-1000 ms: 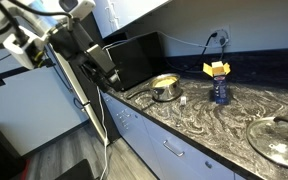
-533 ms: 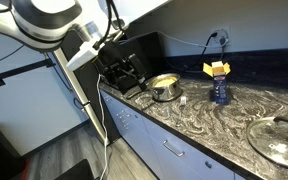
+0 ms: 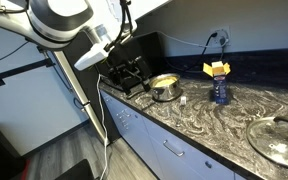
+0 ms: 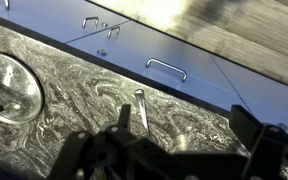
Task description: Change the position of the fork to face the right side
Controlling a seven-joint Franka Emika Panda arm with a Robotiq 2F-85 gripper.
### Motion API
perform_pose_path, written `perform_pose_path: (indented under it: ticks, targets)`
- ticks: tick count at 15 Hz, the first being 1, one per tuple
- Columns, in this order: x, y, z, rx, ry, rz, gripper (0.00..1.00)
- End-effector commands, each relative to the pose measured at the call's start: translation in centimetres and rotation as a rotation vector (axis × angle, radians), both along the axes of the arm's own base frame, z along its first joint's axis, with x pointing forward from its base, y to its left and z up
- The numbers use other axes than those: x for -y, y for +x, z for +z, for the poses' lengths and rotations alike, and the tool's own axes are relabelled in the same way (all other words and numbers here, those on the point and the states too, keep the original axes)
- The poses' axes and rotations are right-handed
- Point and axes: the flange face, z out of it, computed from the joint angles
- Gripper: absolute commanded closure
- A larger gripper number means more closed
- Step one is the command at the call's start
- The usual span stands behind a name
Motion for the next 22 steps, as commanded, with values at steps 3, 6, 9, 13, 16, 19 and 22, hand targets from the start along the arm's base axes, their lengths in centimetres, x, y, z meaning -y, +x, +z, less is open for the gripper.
perform_pose_path:
  ticks: [3, 6, 9, 13, 16, 19, 22]
  targets:
    - [-0.9, 5.3, -2.9, 0.012, 0.174, 0.017, 0.0]
    - [-1.5, 8.5, -4.9, 0.03, 0.207, 0.052, 0.0]
    - [-2.0, 11.5, -6.8, 0.045, 0.199, 0.083, 0.0]
    - [-2.1, 14.8, -9.3, 0.046, 0.17, 0.076, 0.0]
    - [-1.2, 16.8, -10.8, 0.032, 0.141, 0.066, 0.0]
    - [0.3, 18.5, -12.0, 0.023, 0.123, 0.038, 0.0]
    - [1.2, 19.6, -13.4, 0.002, 0.109, 0.016, 0.0]
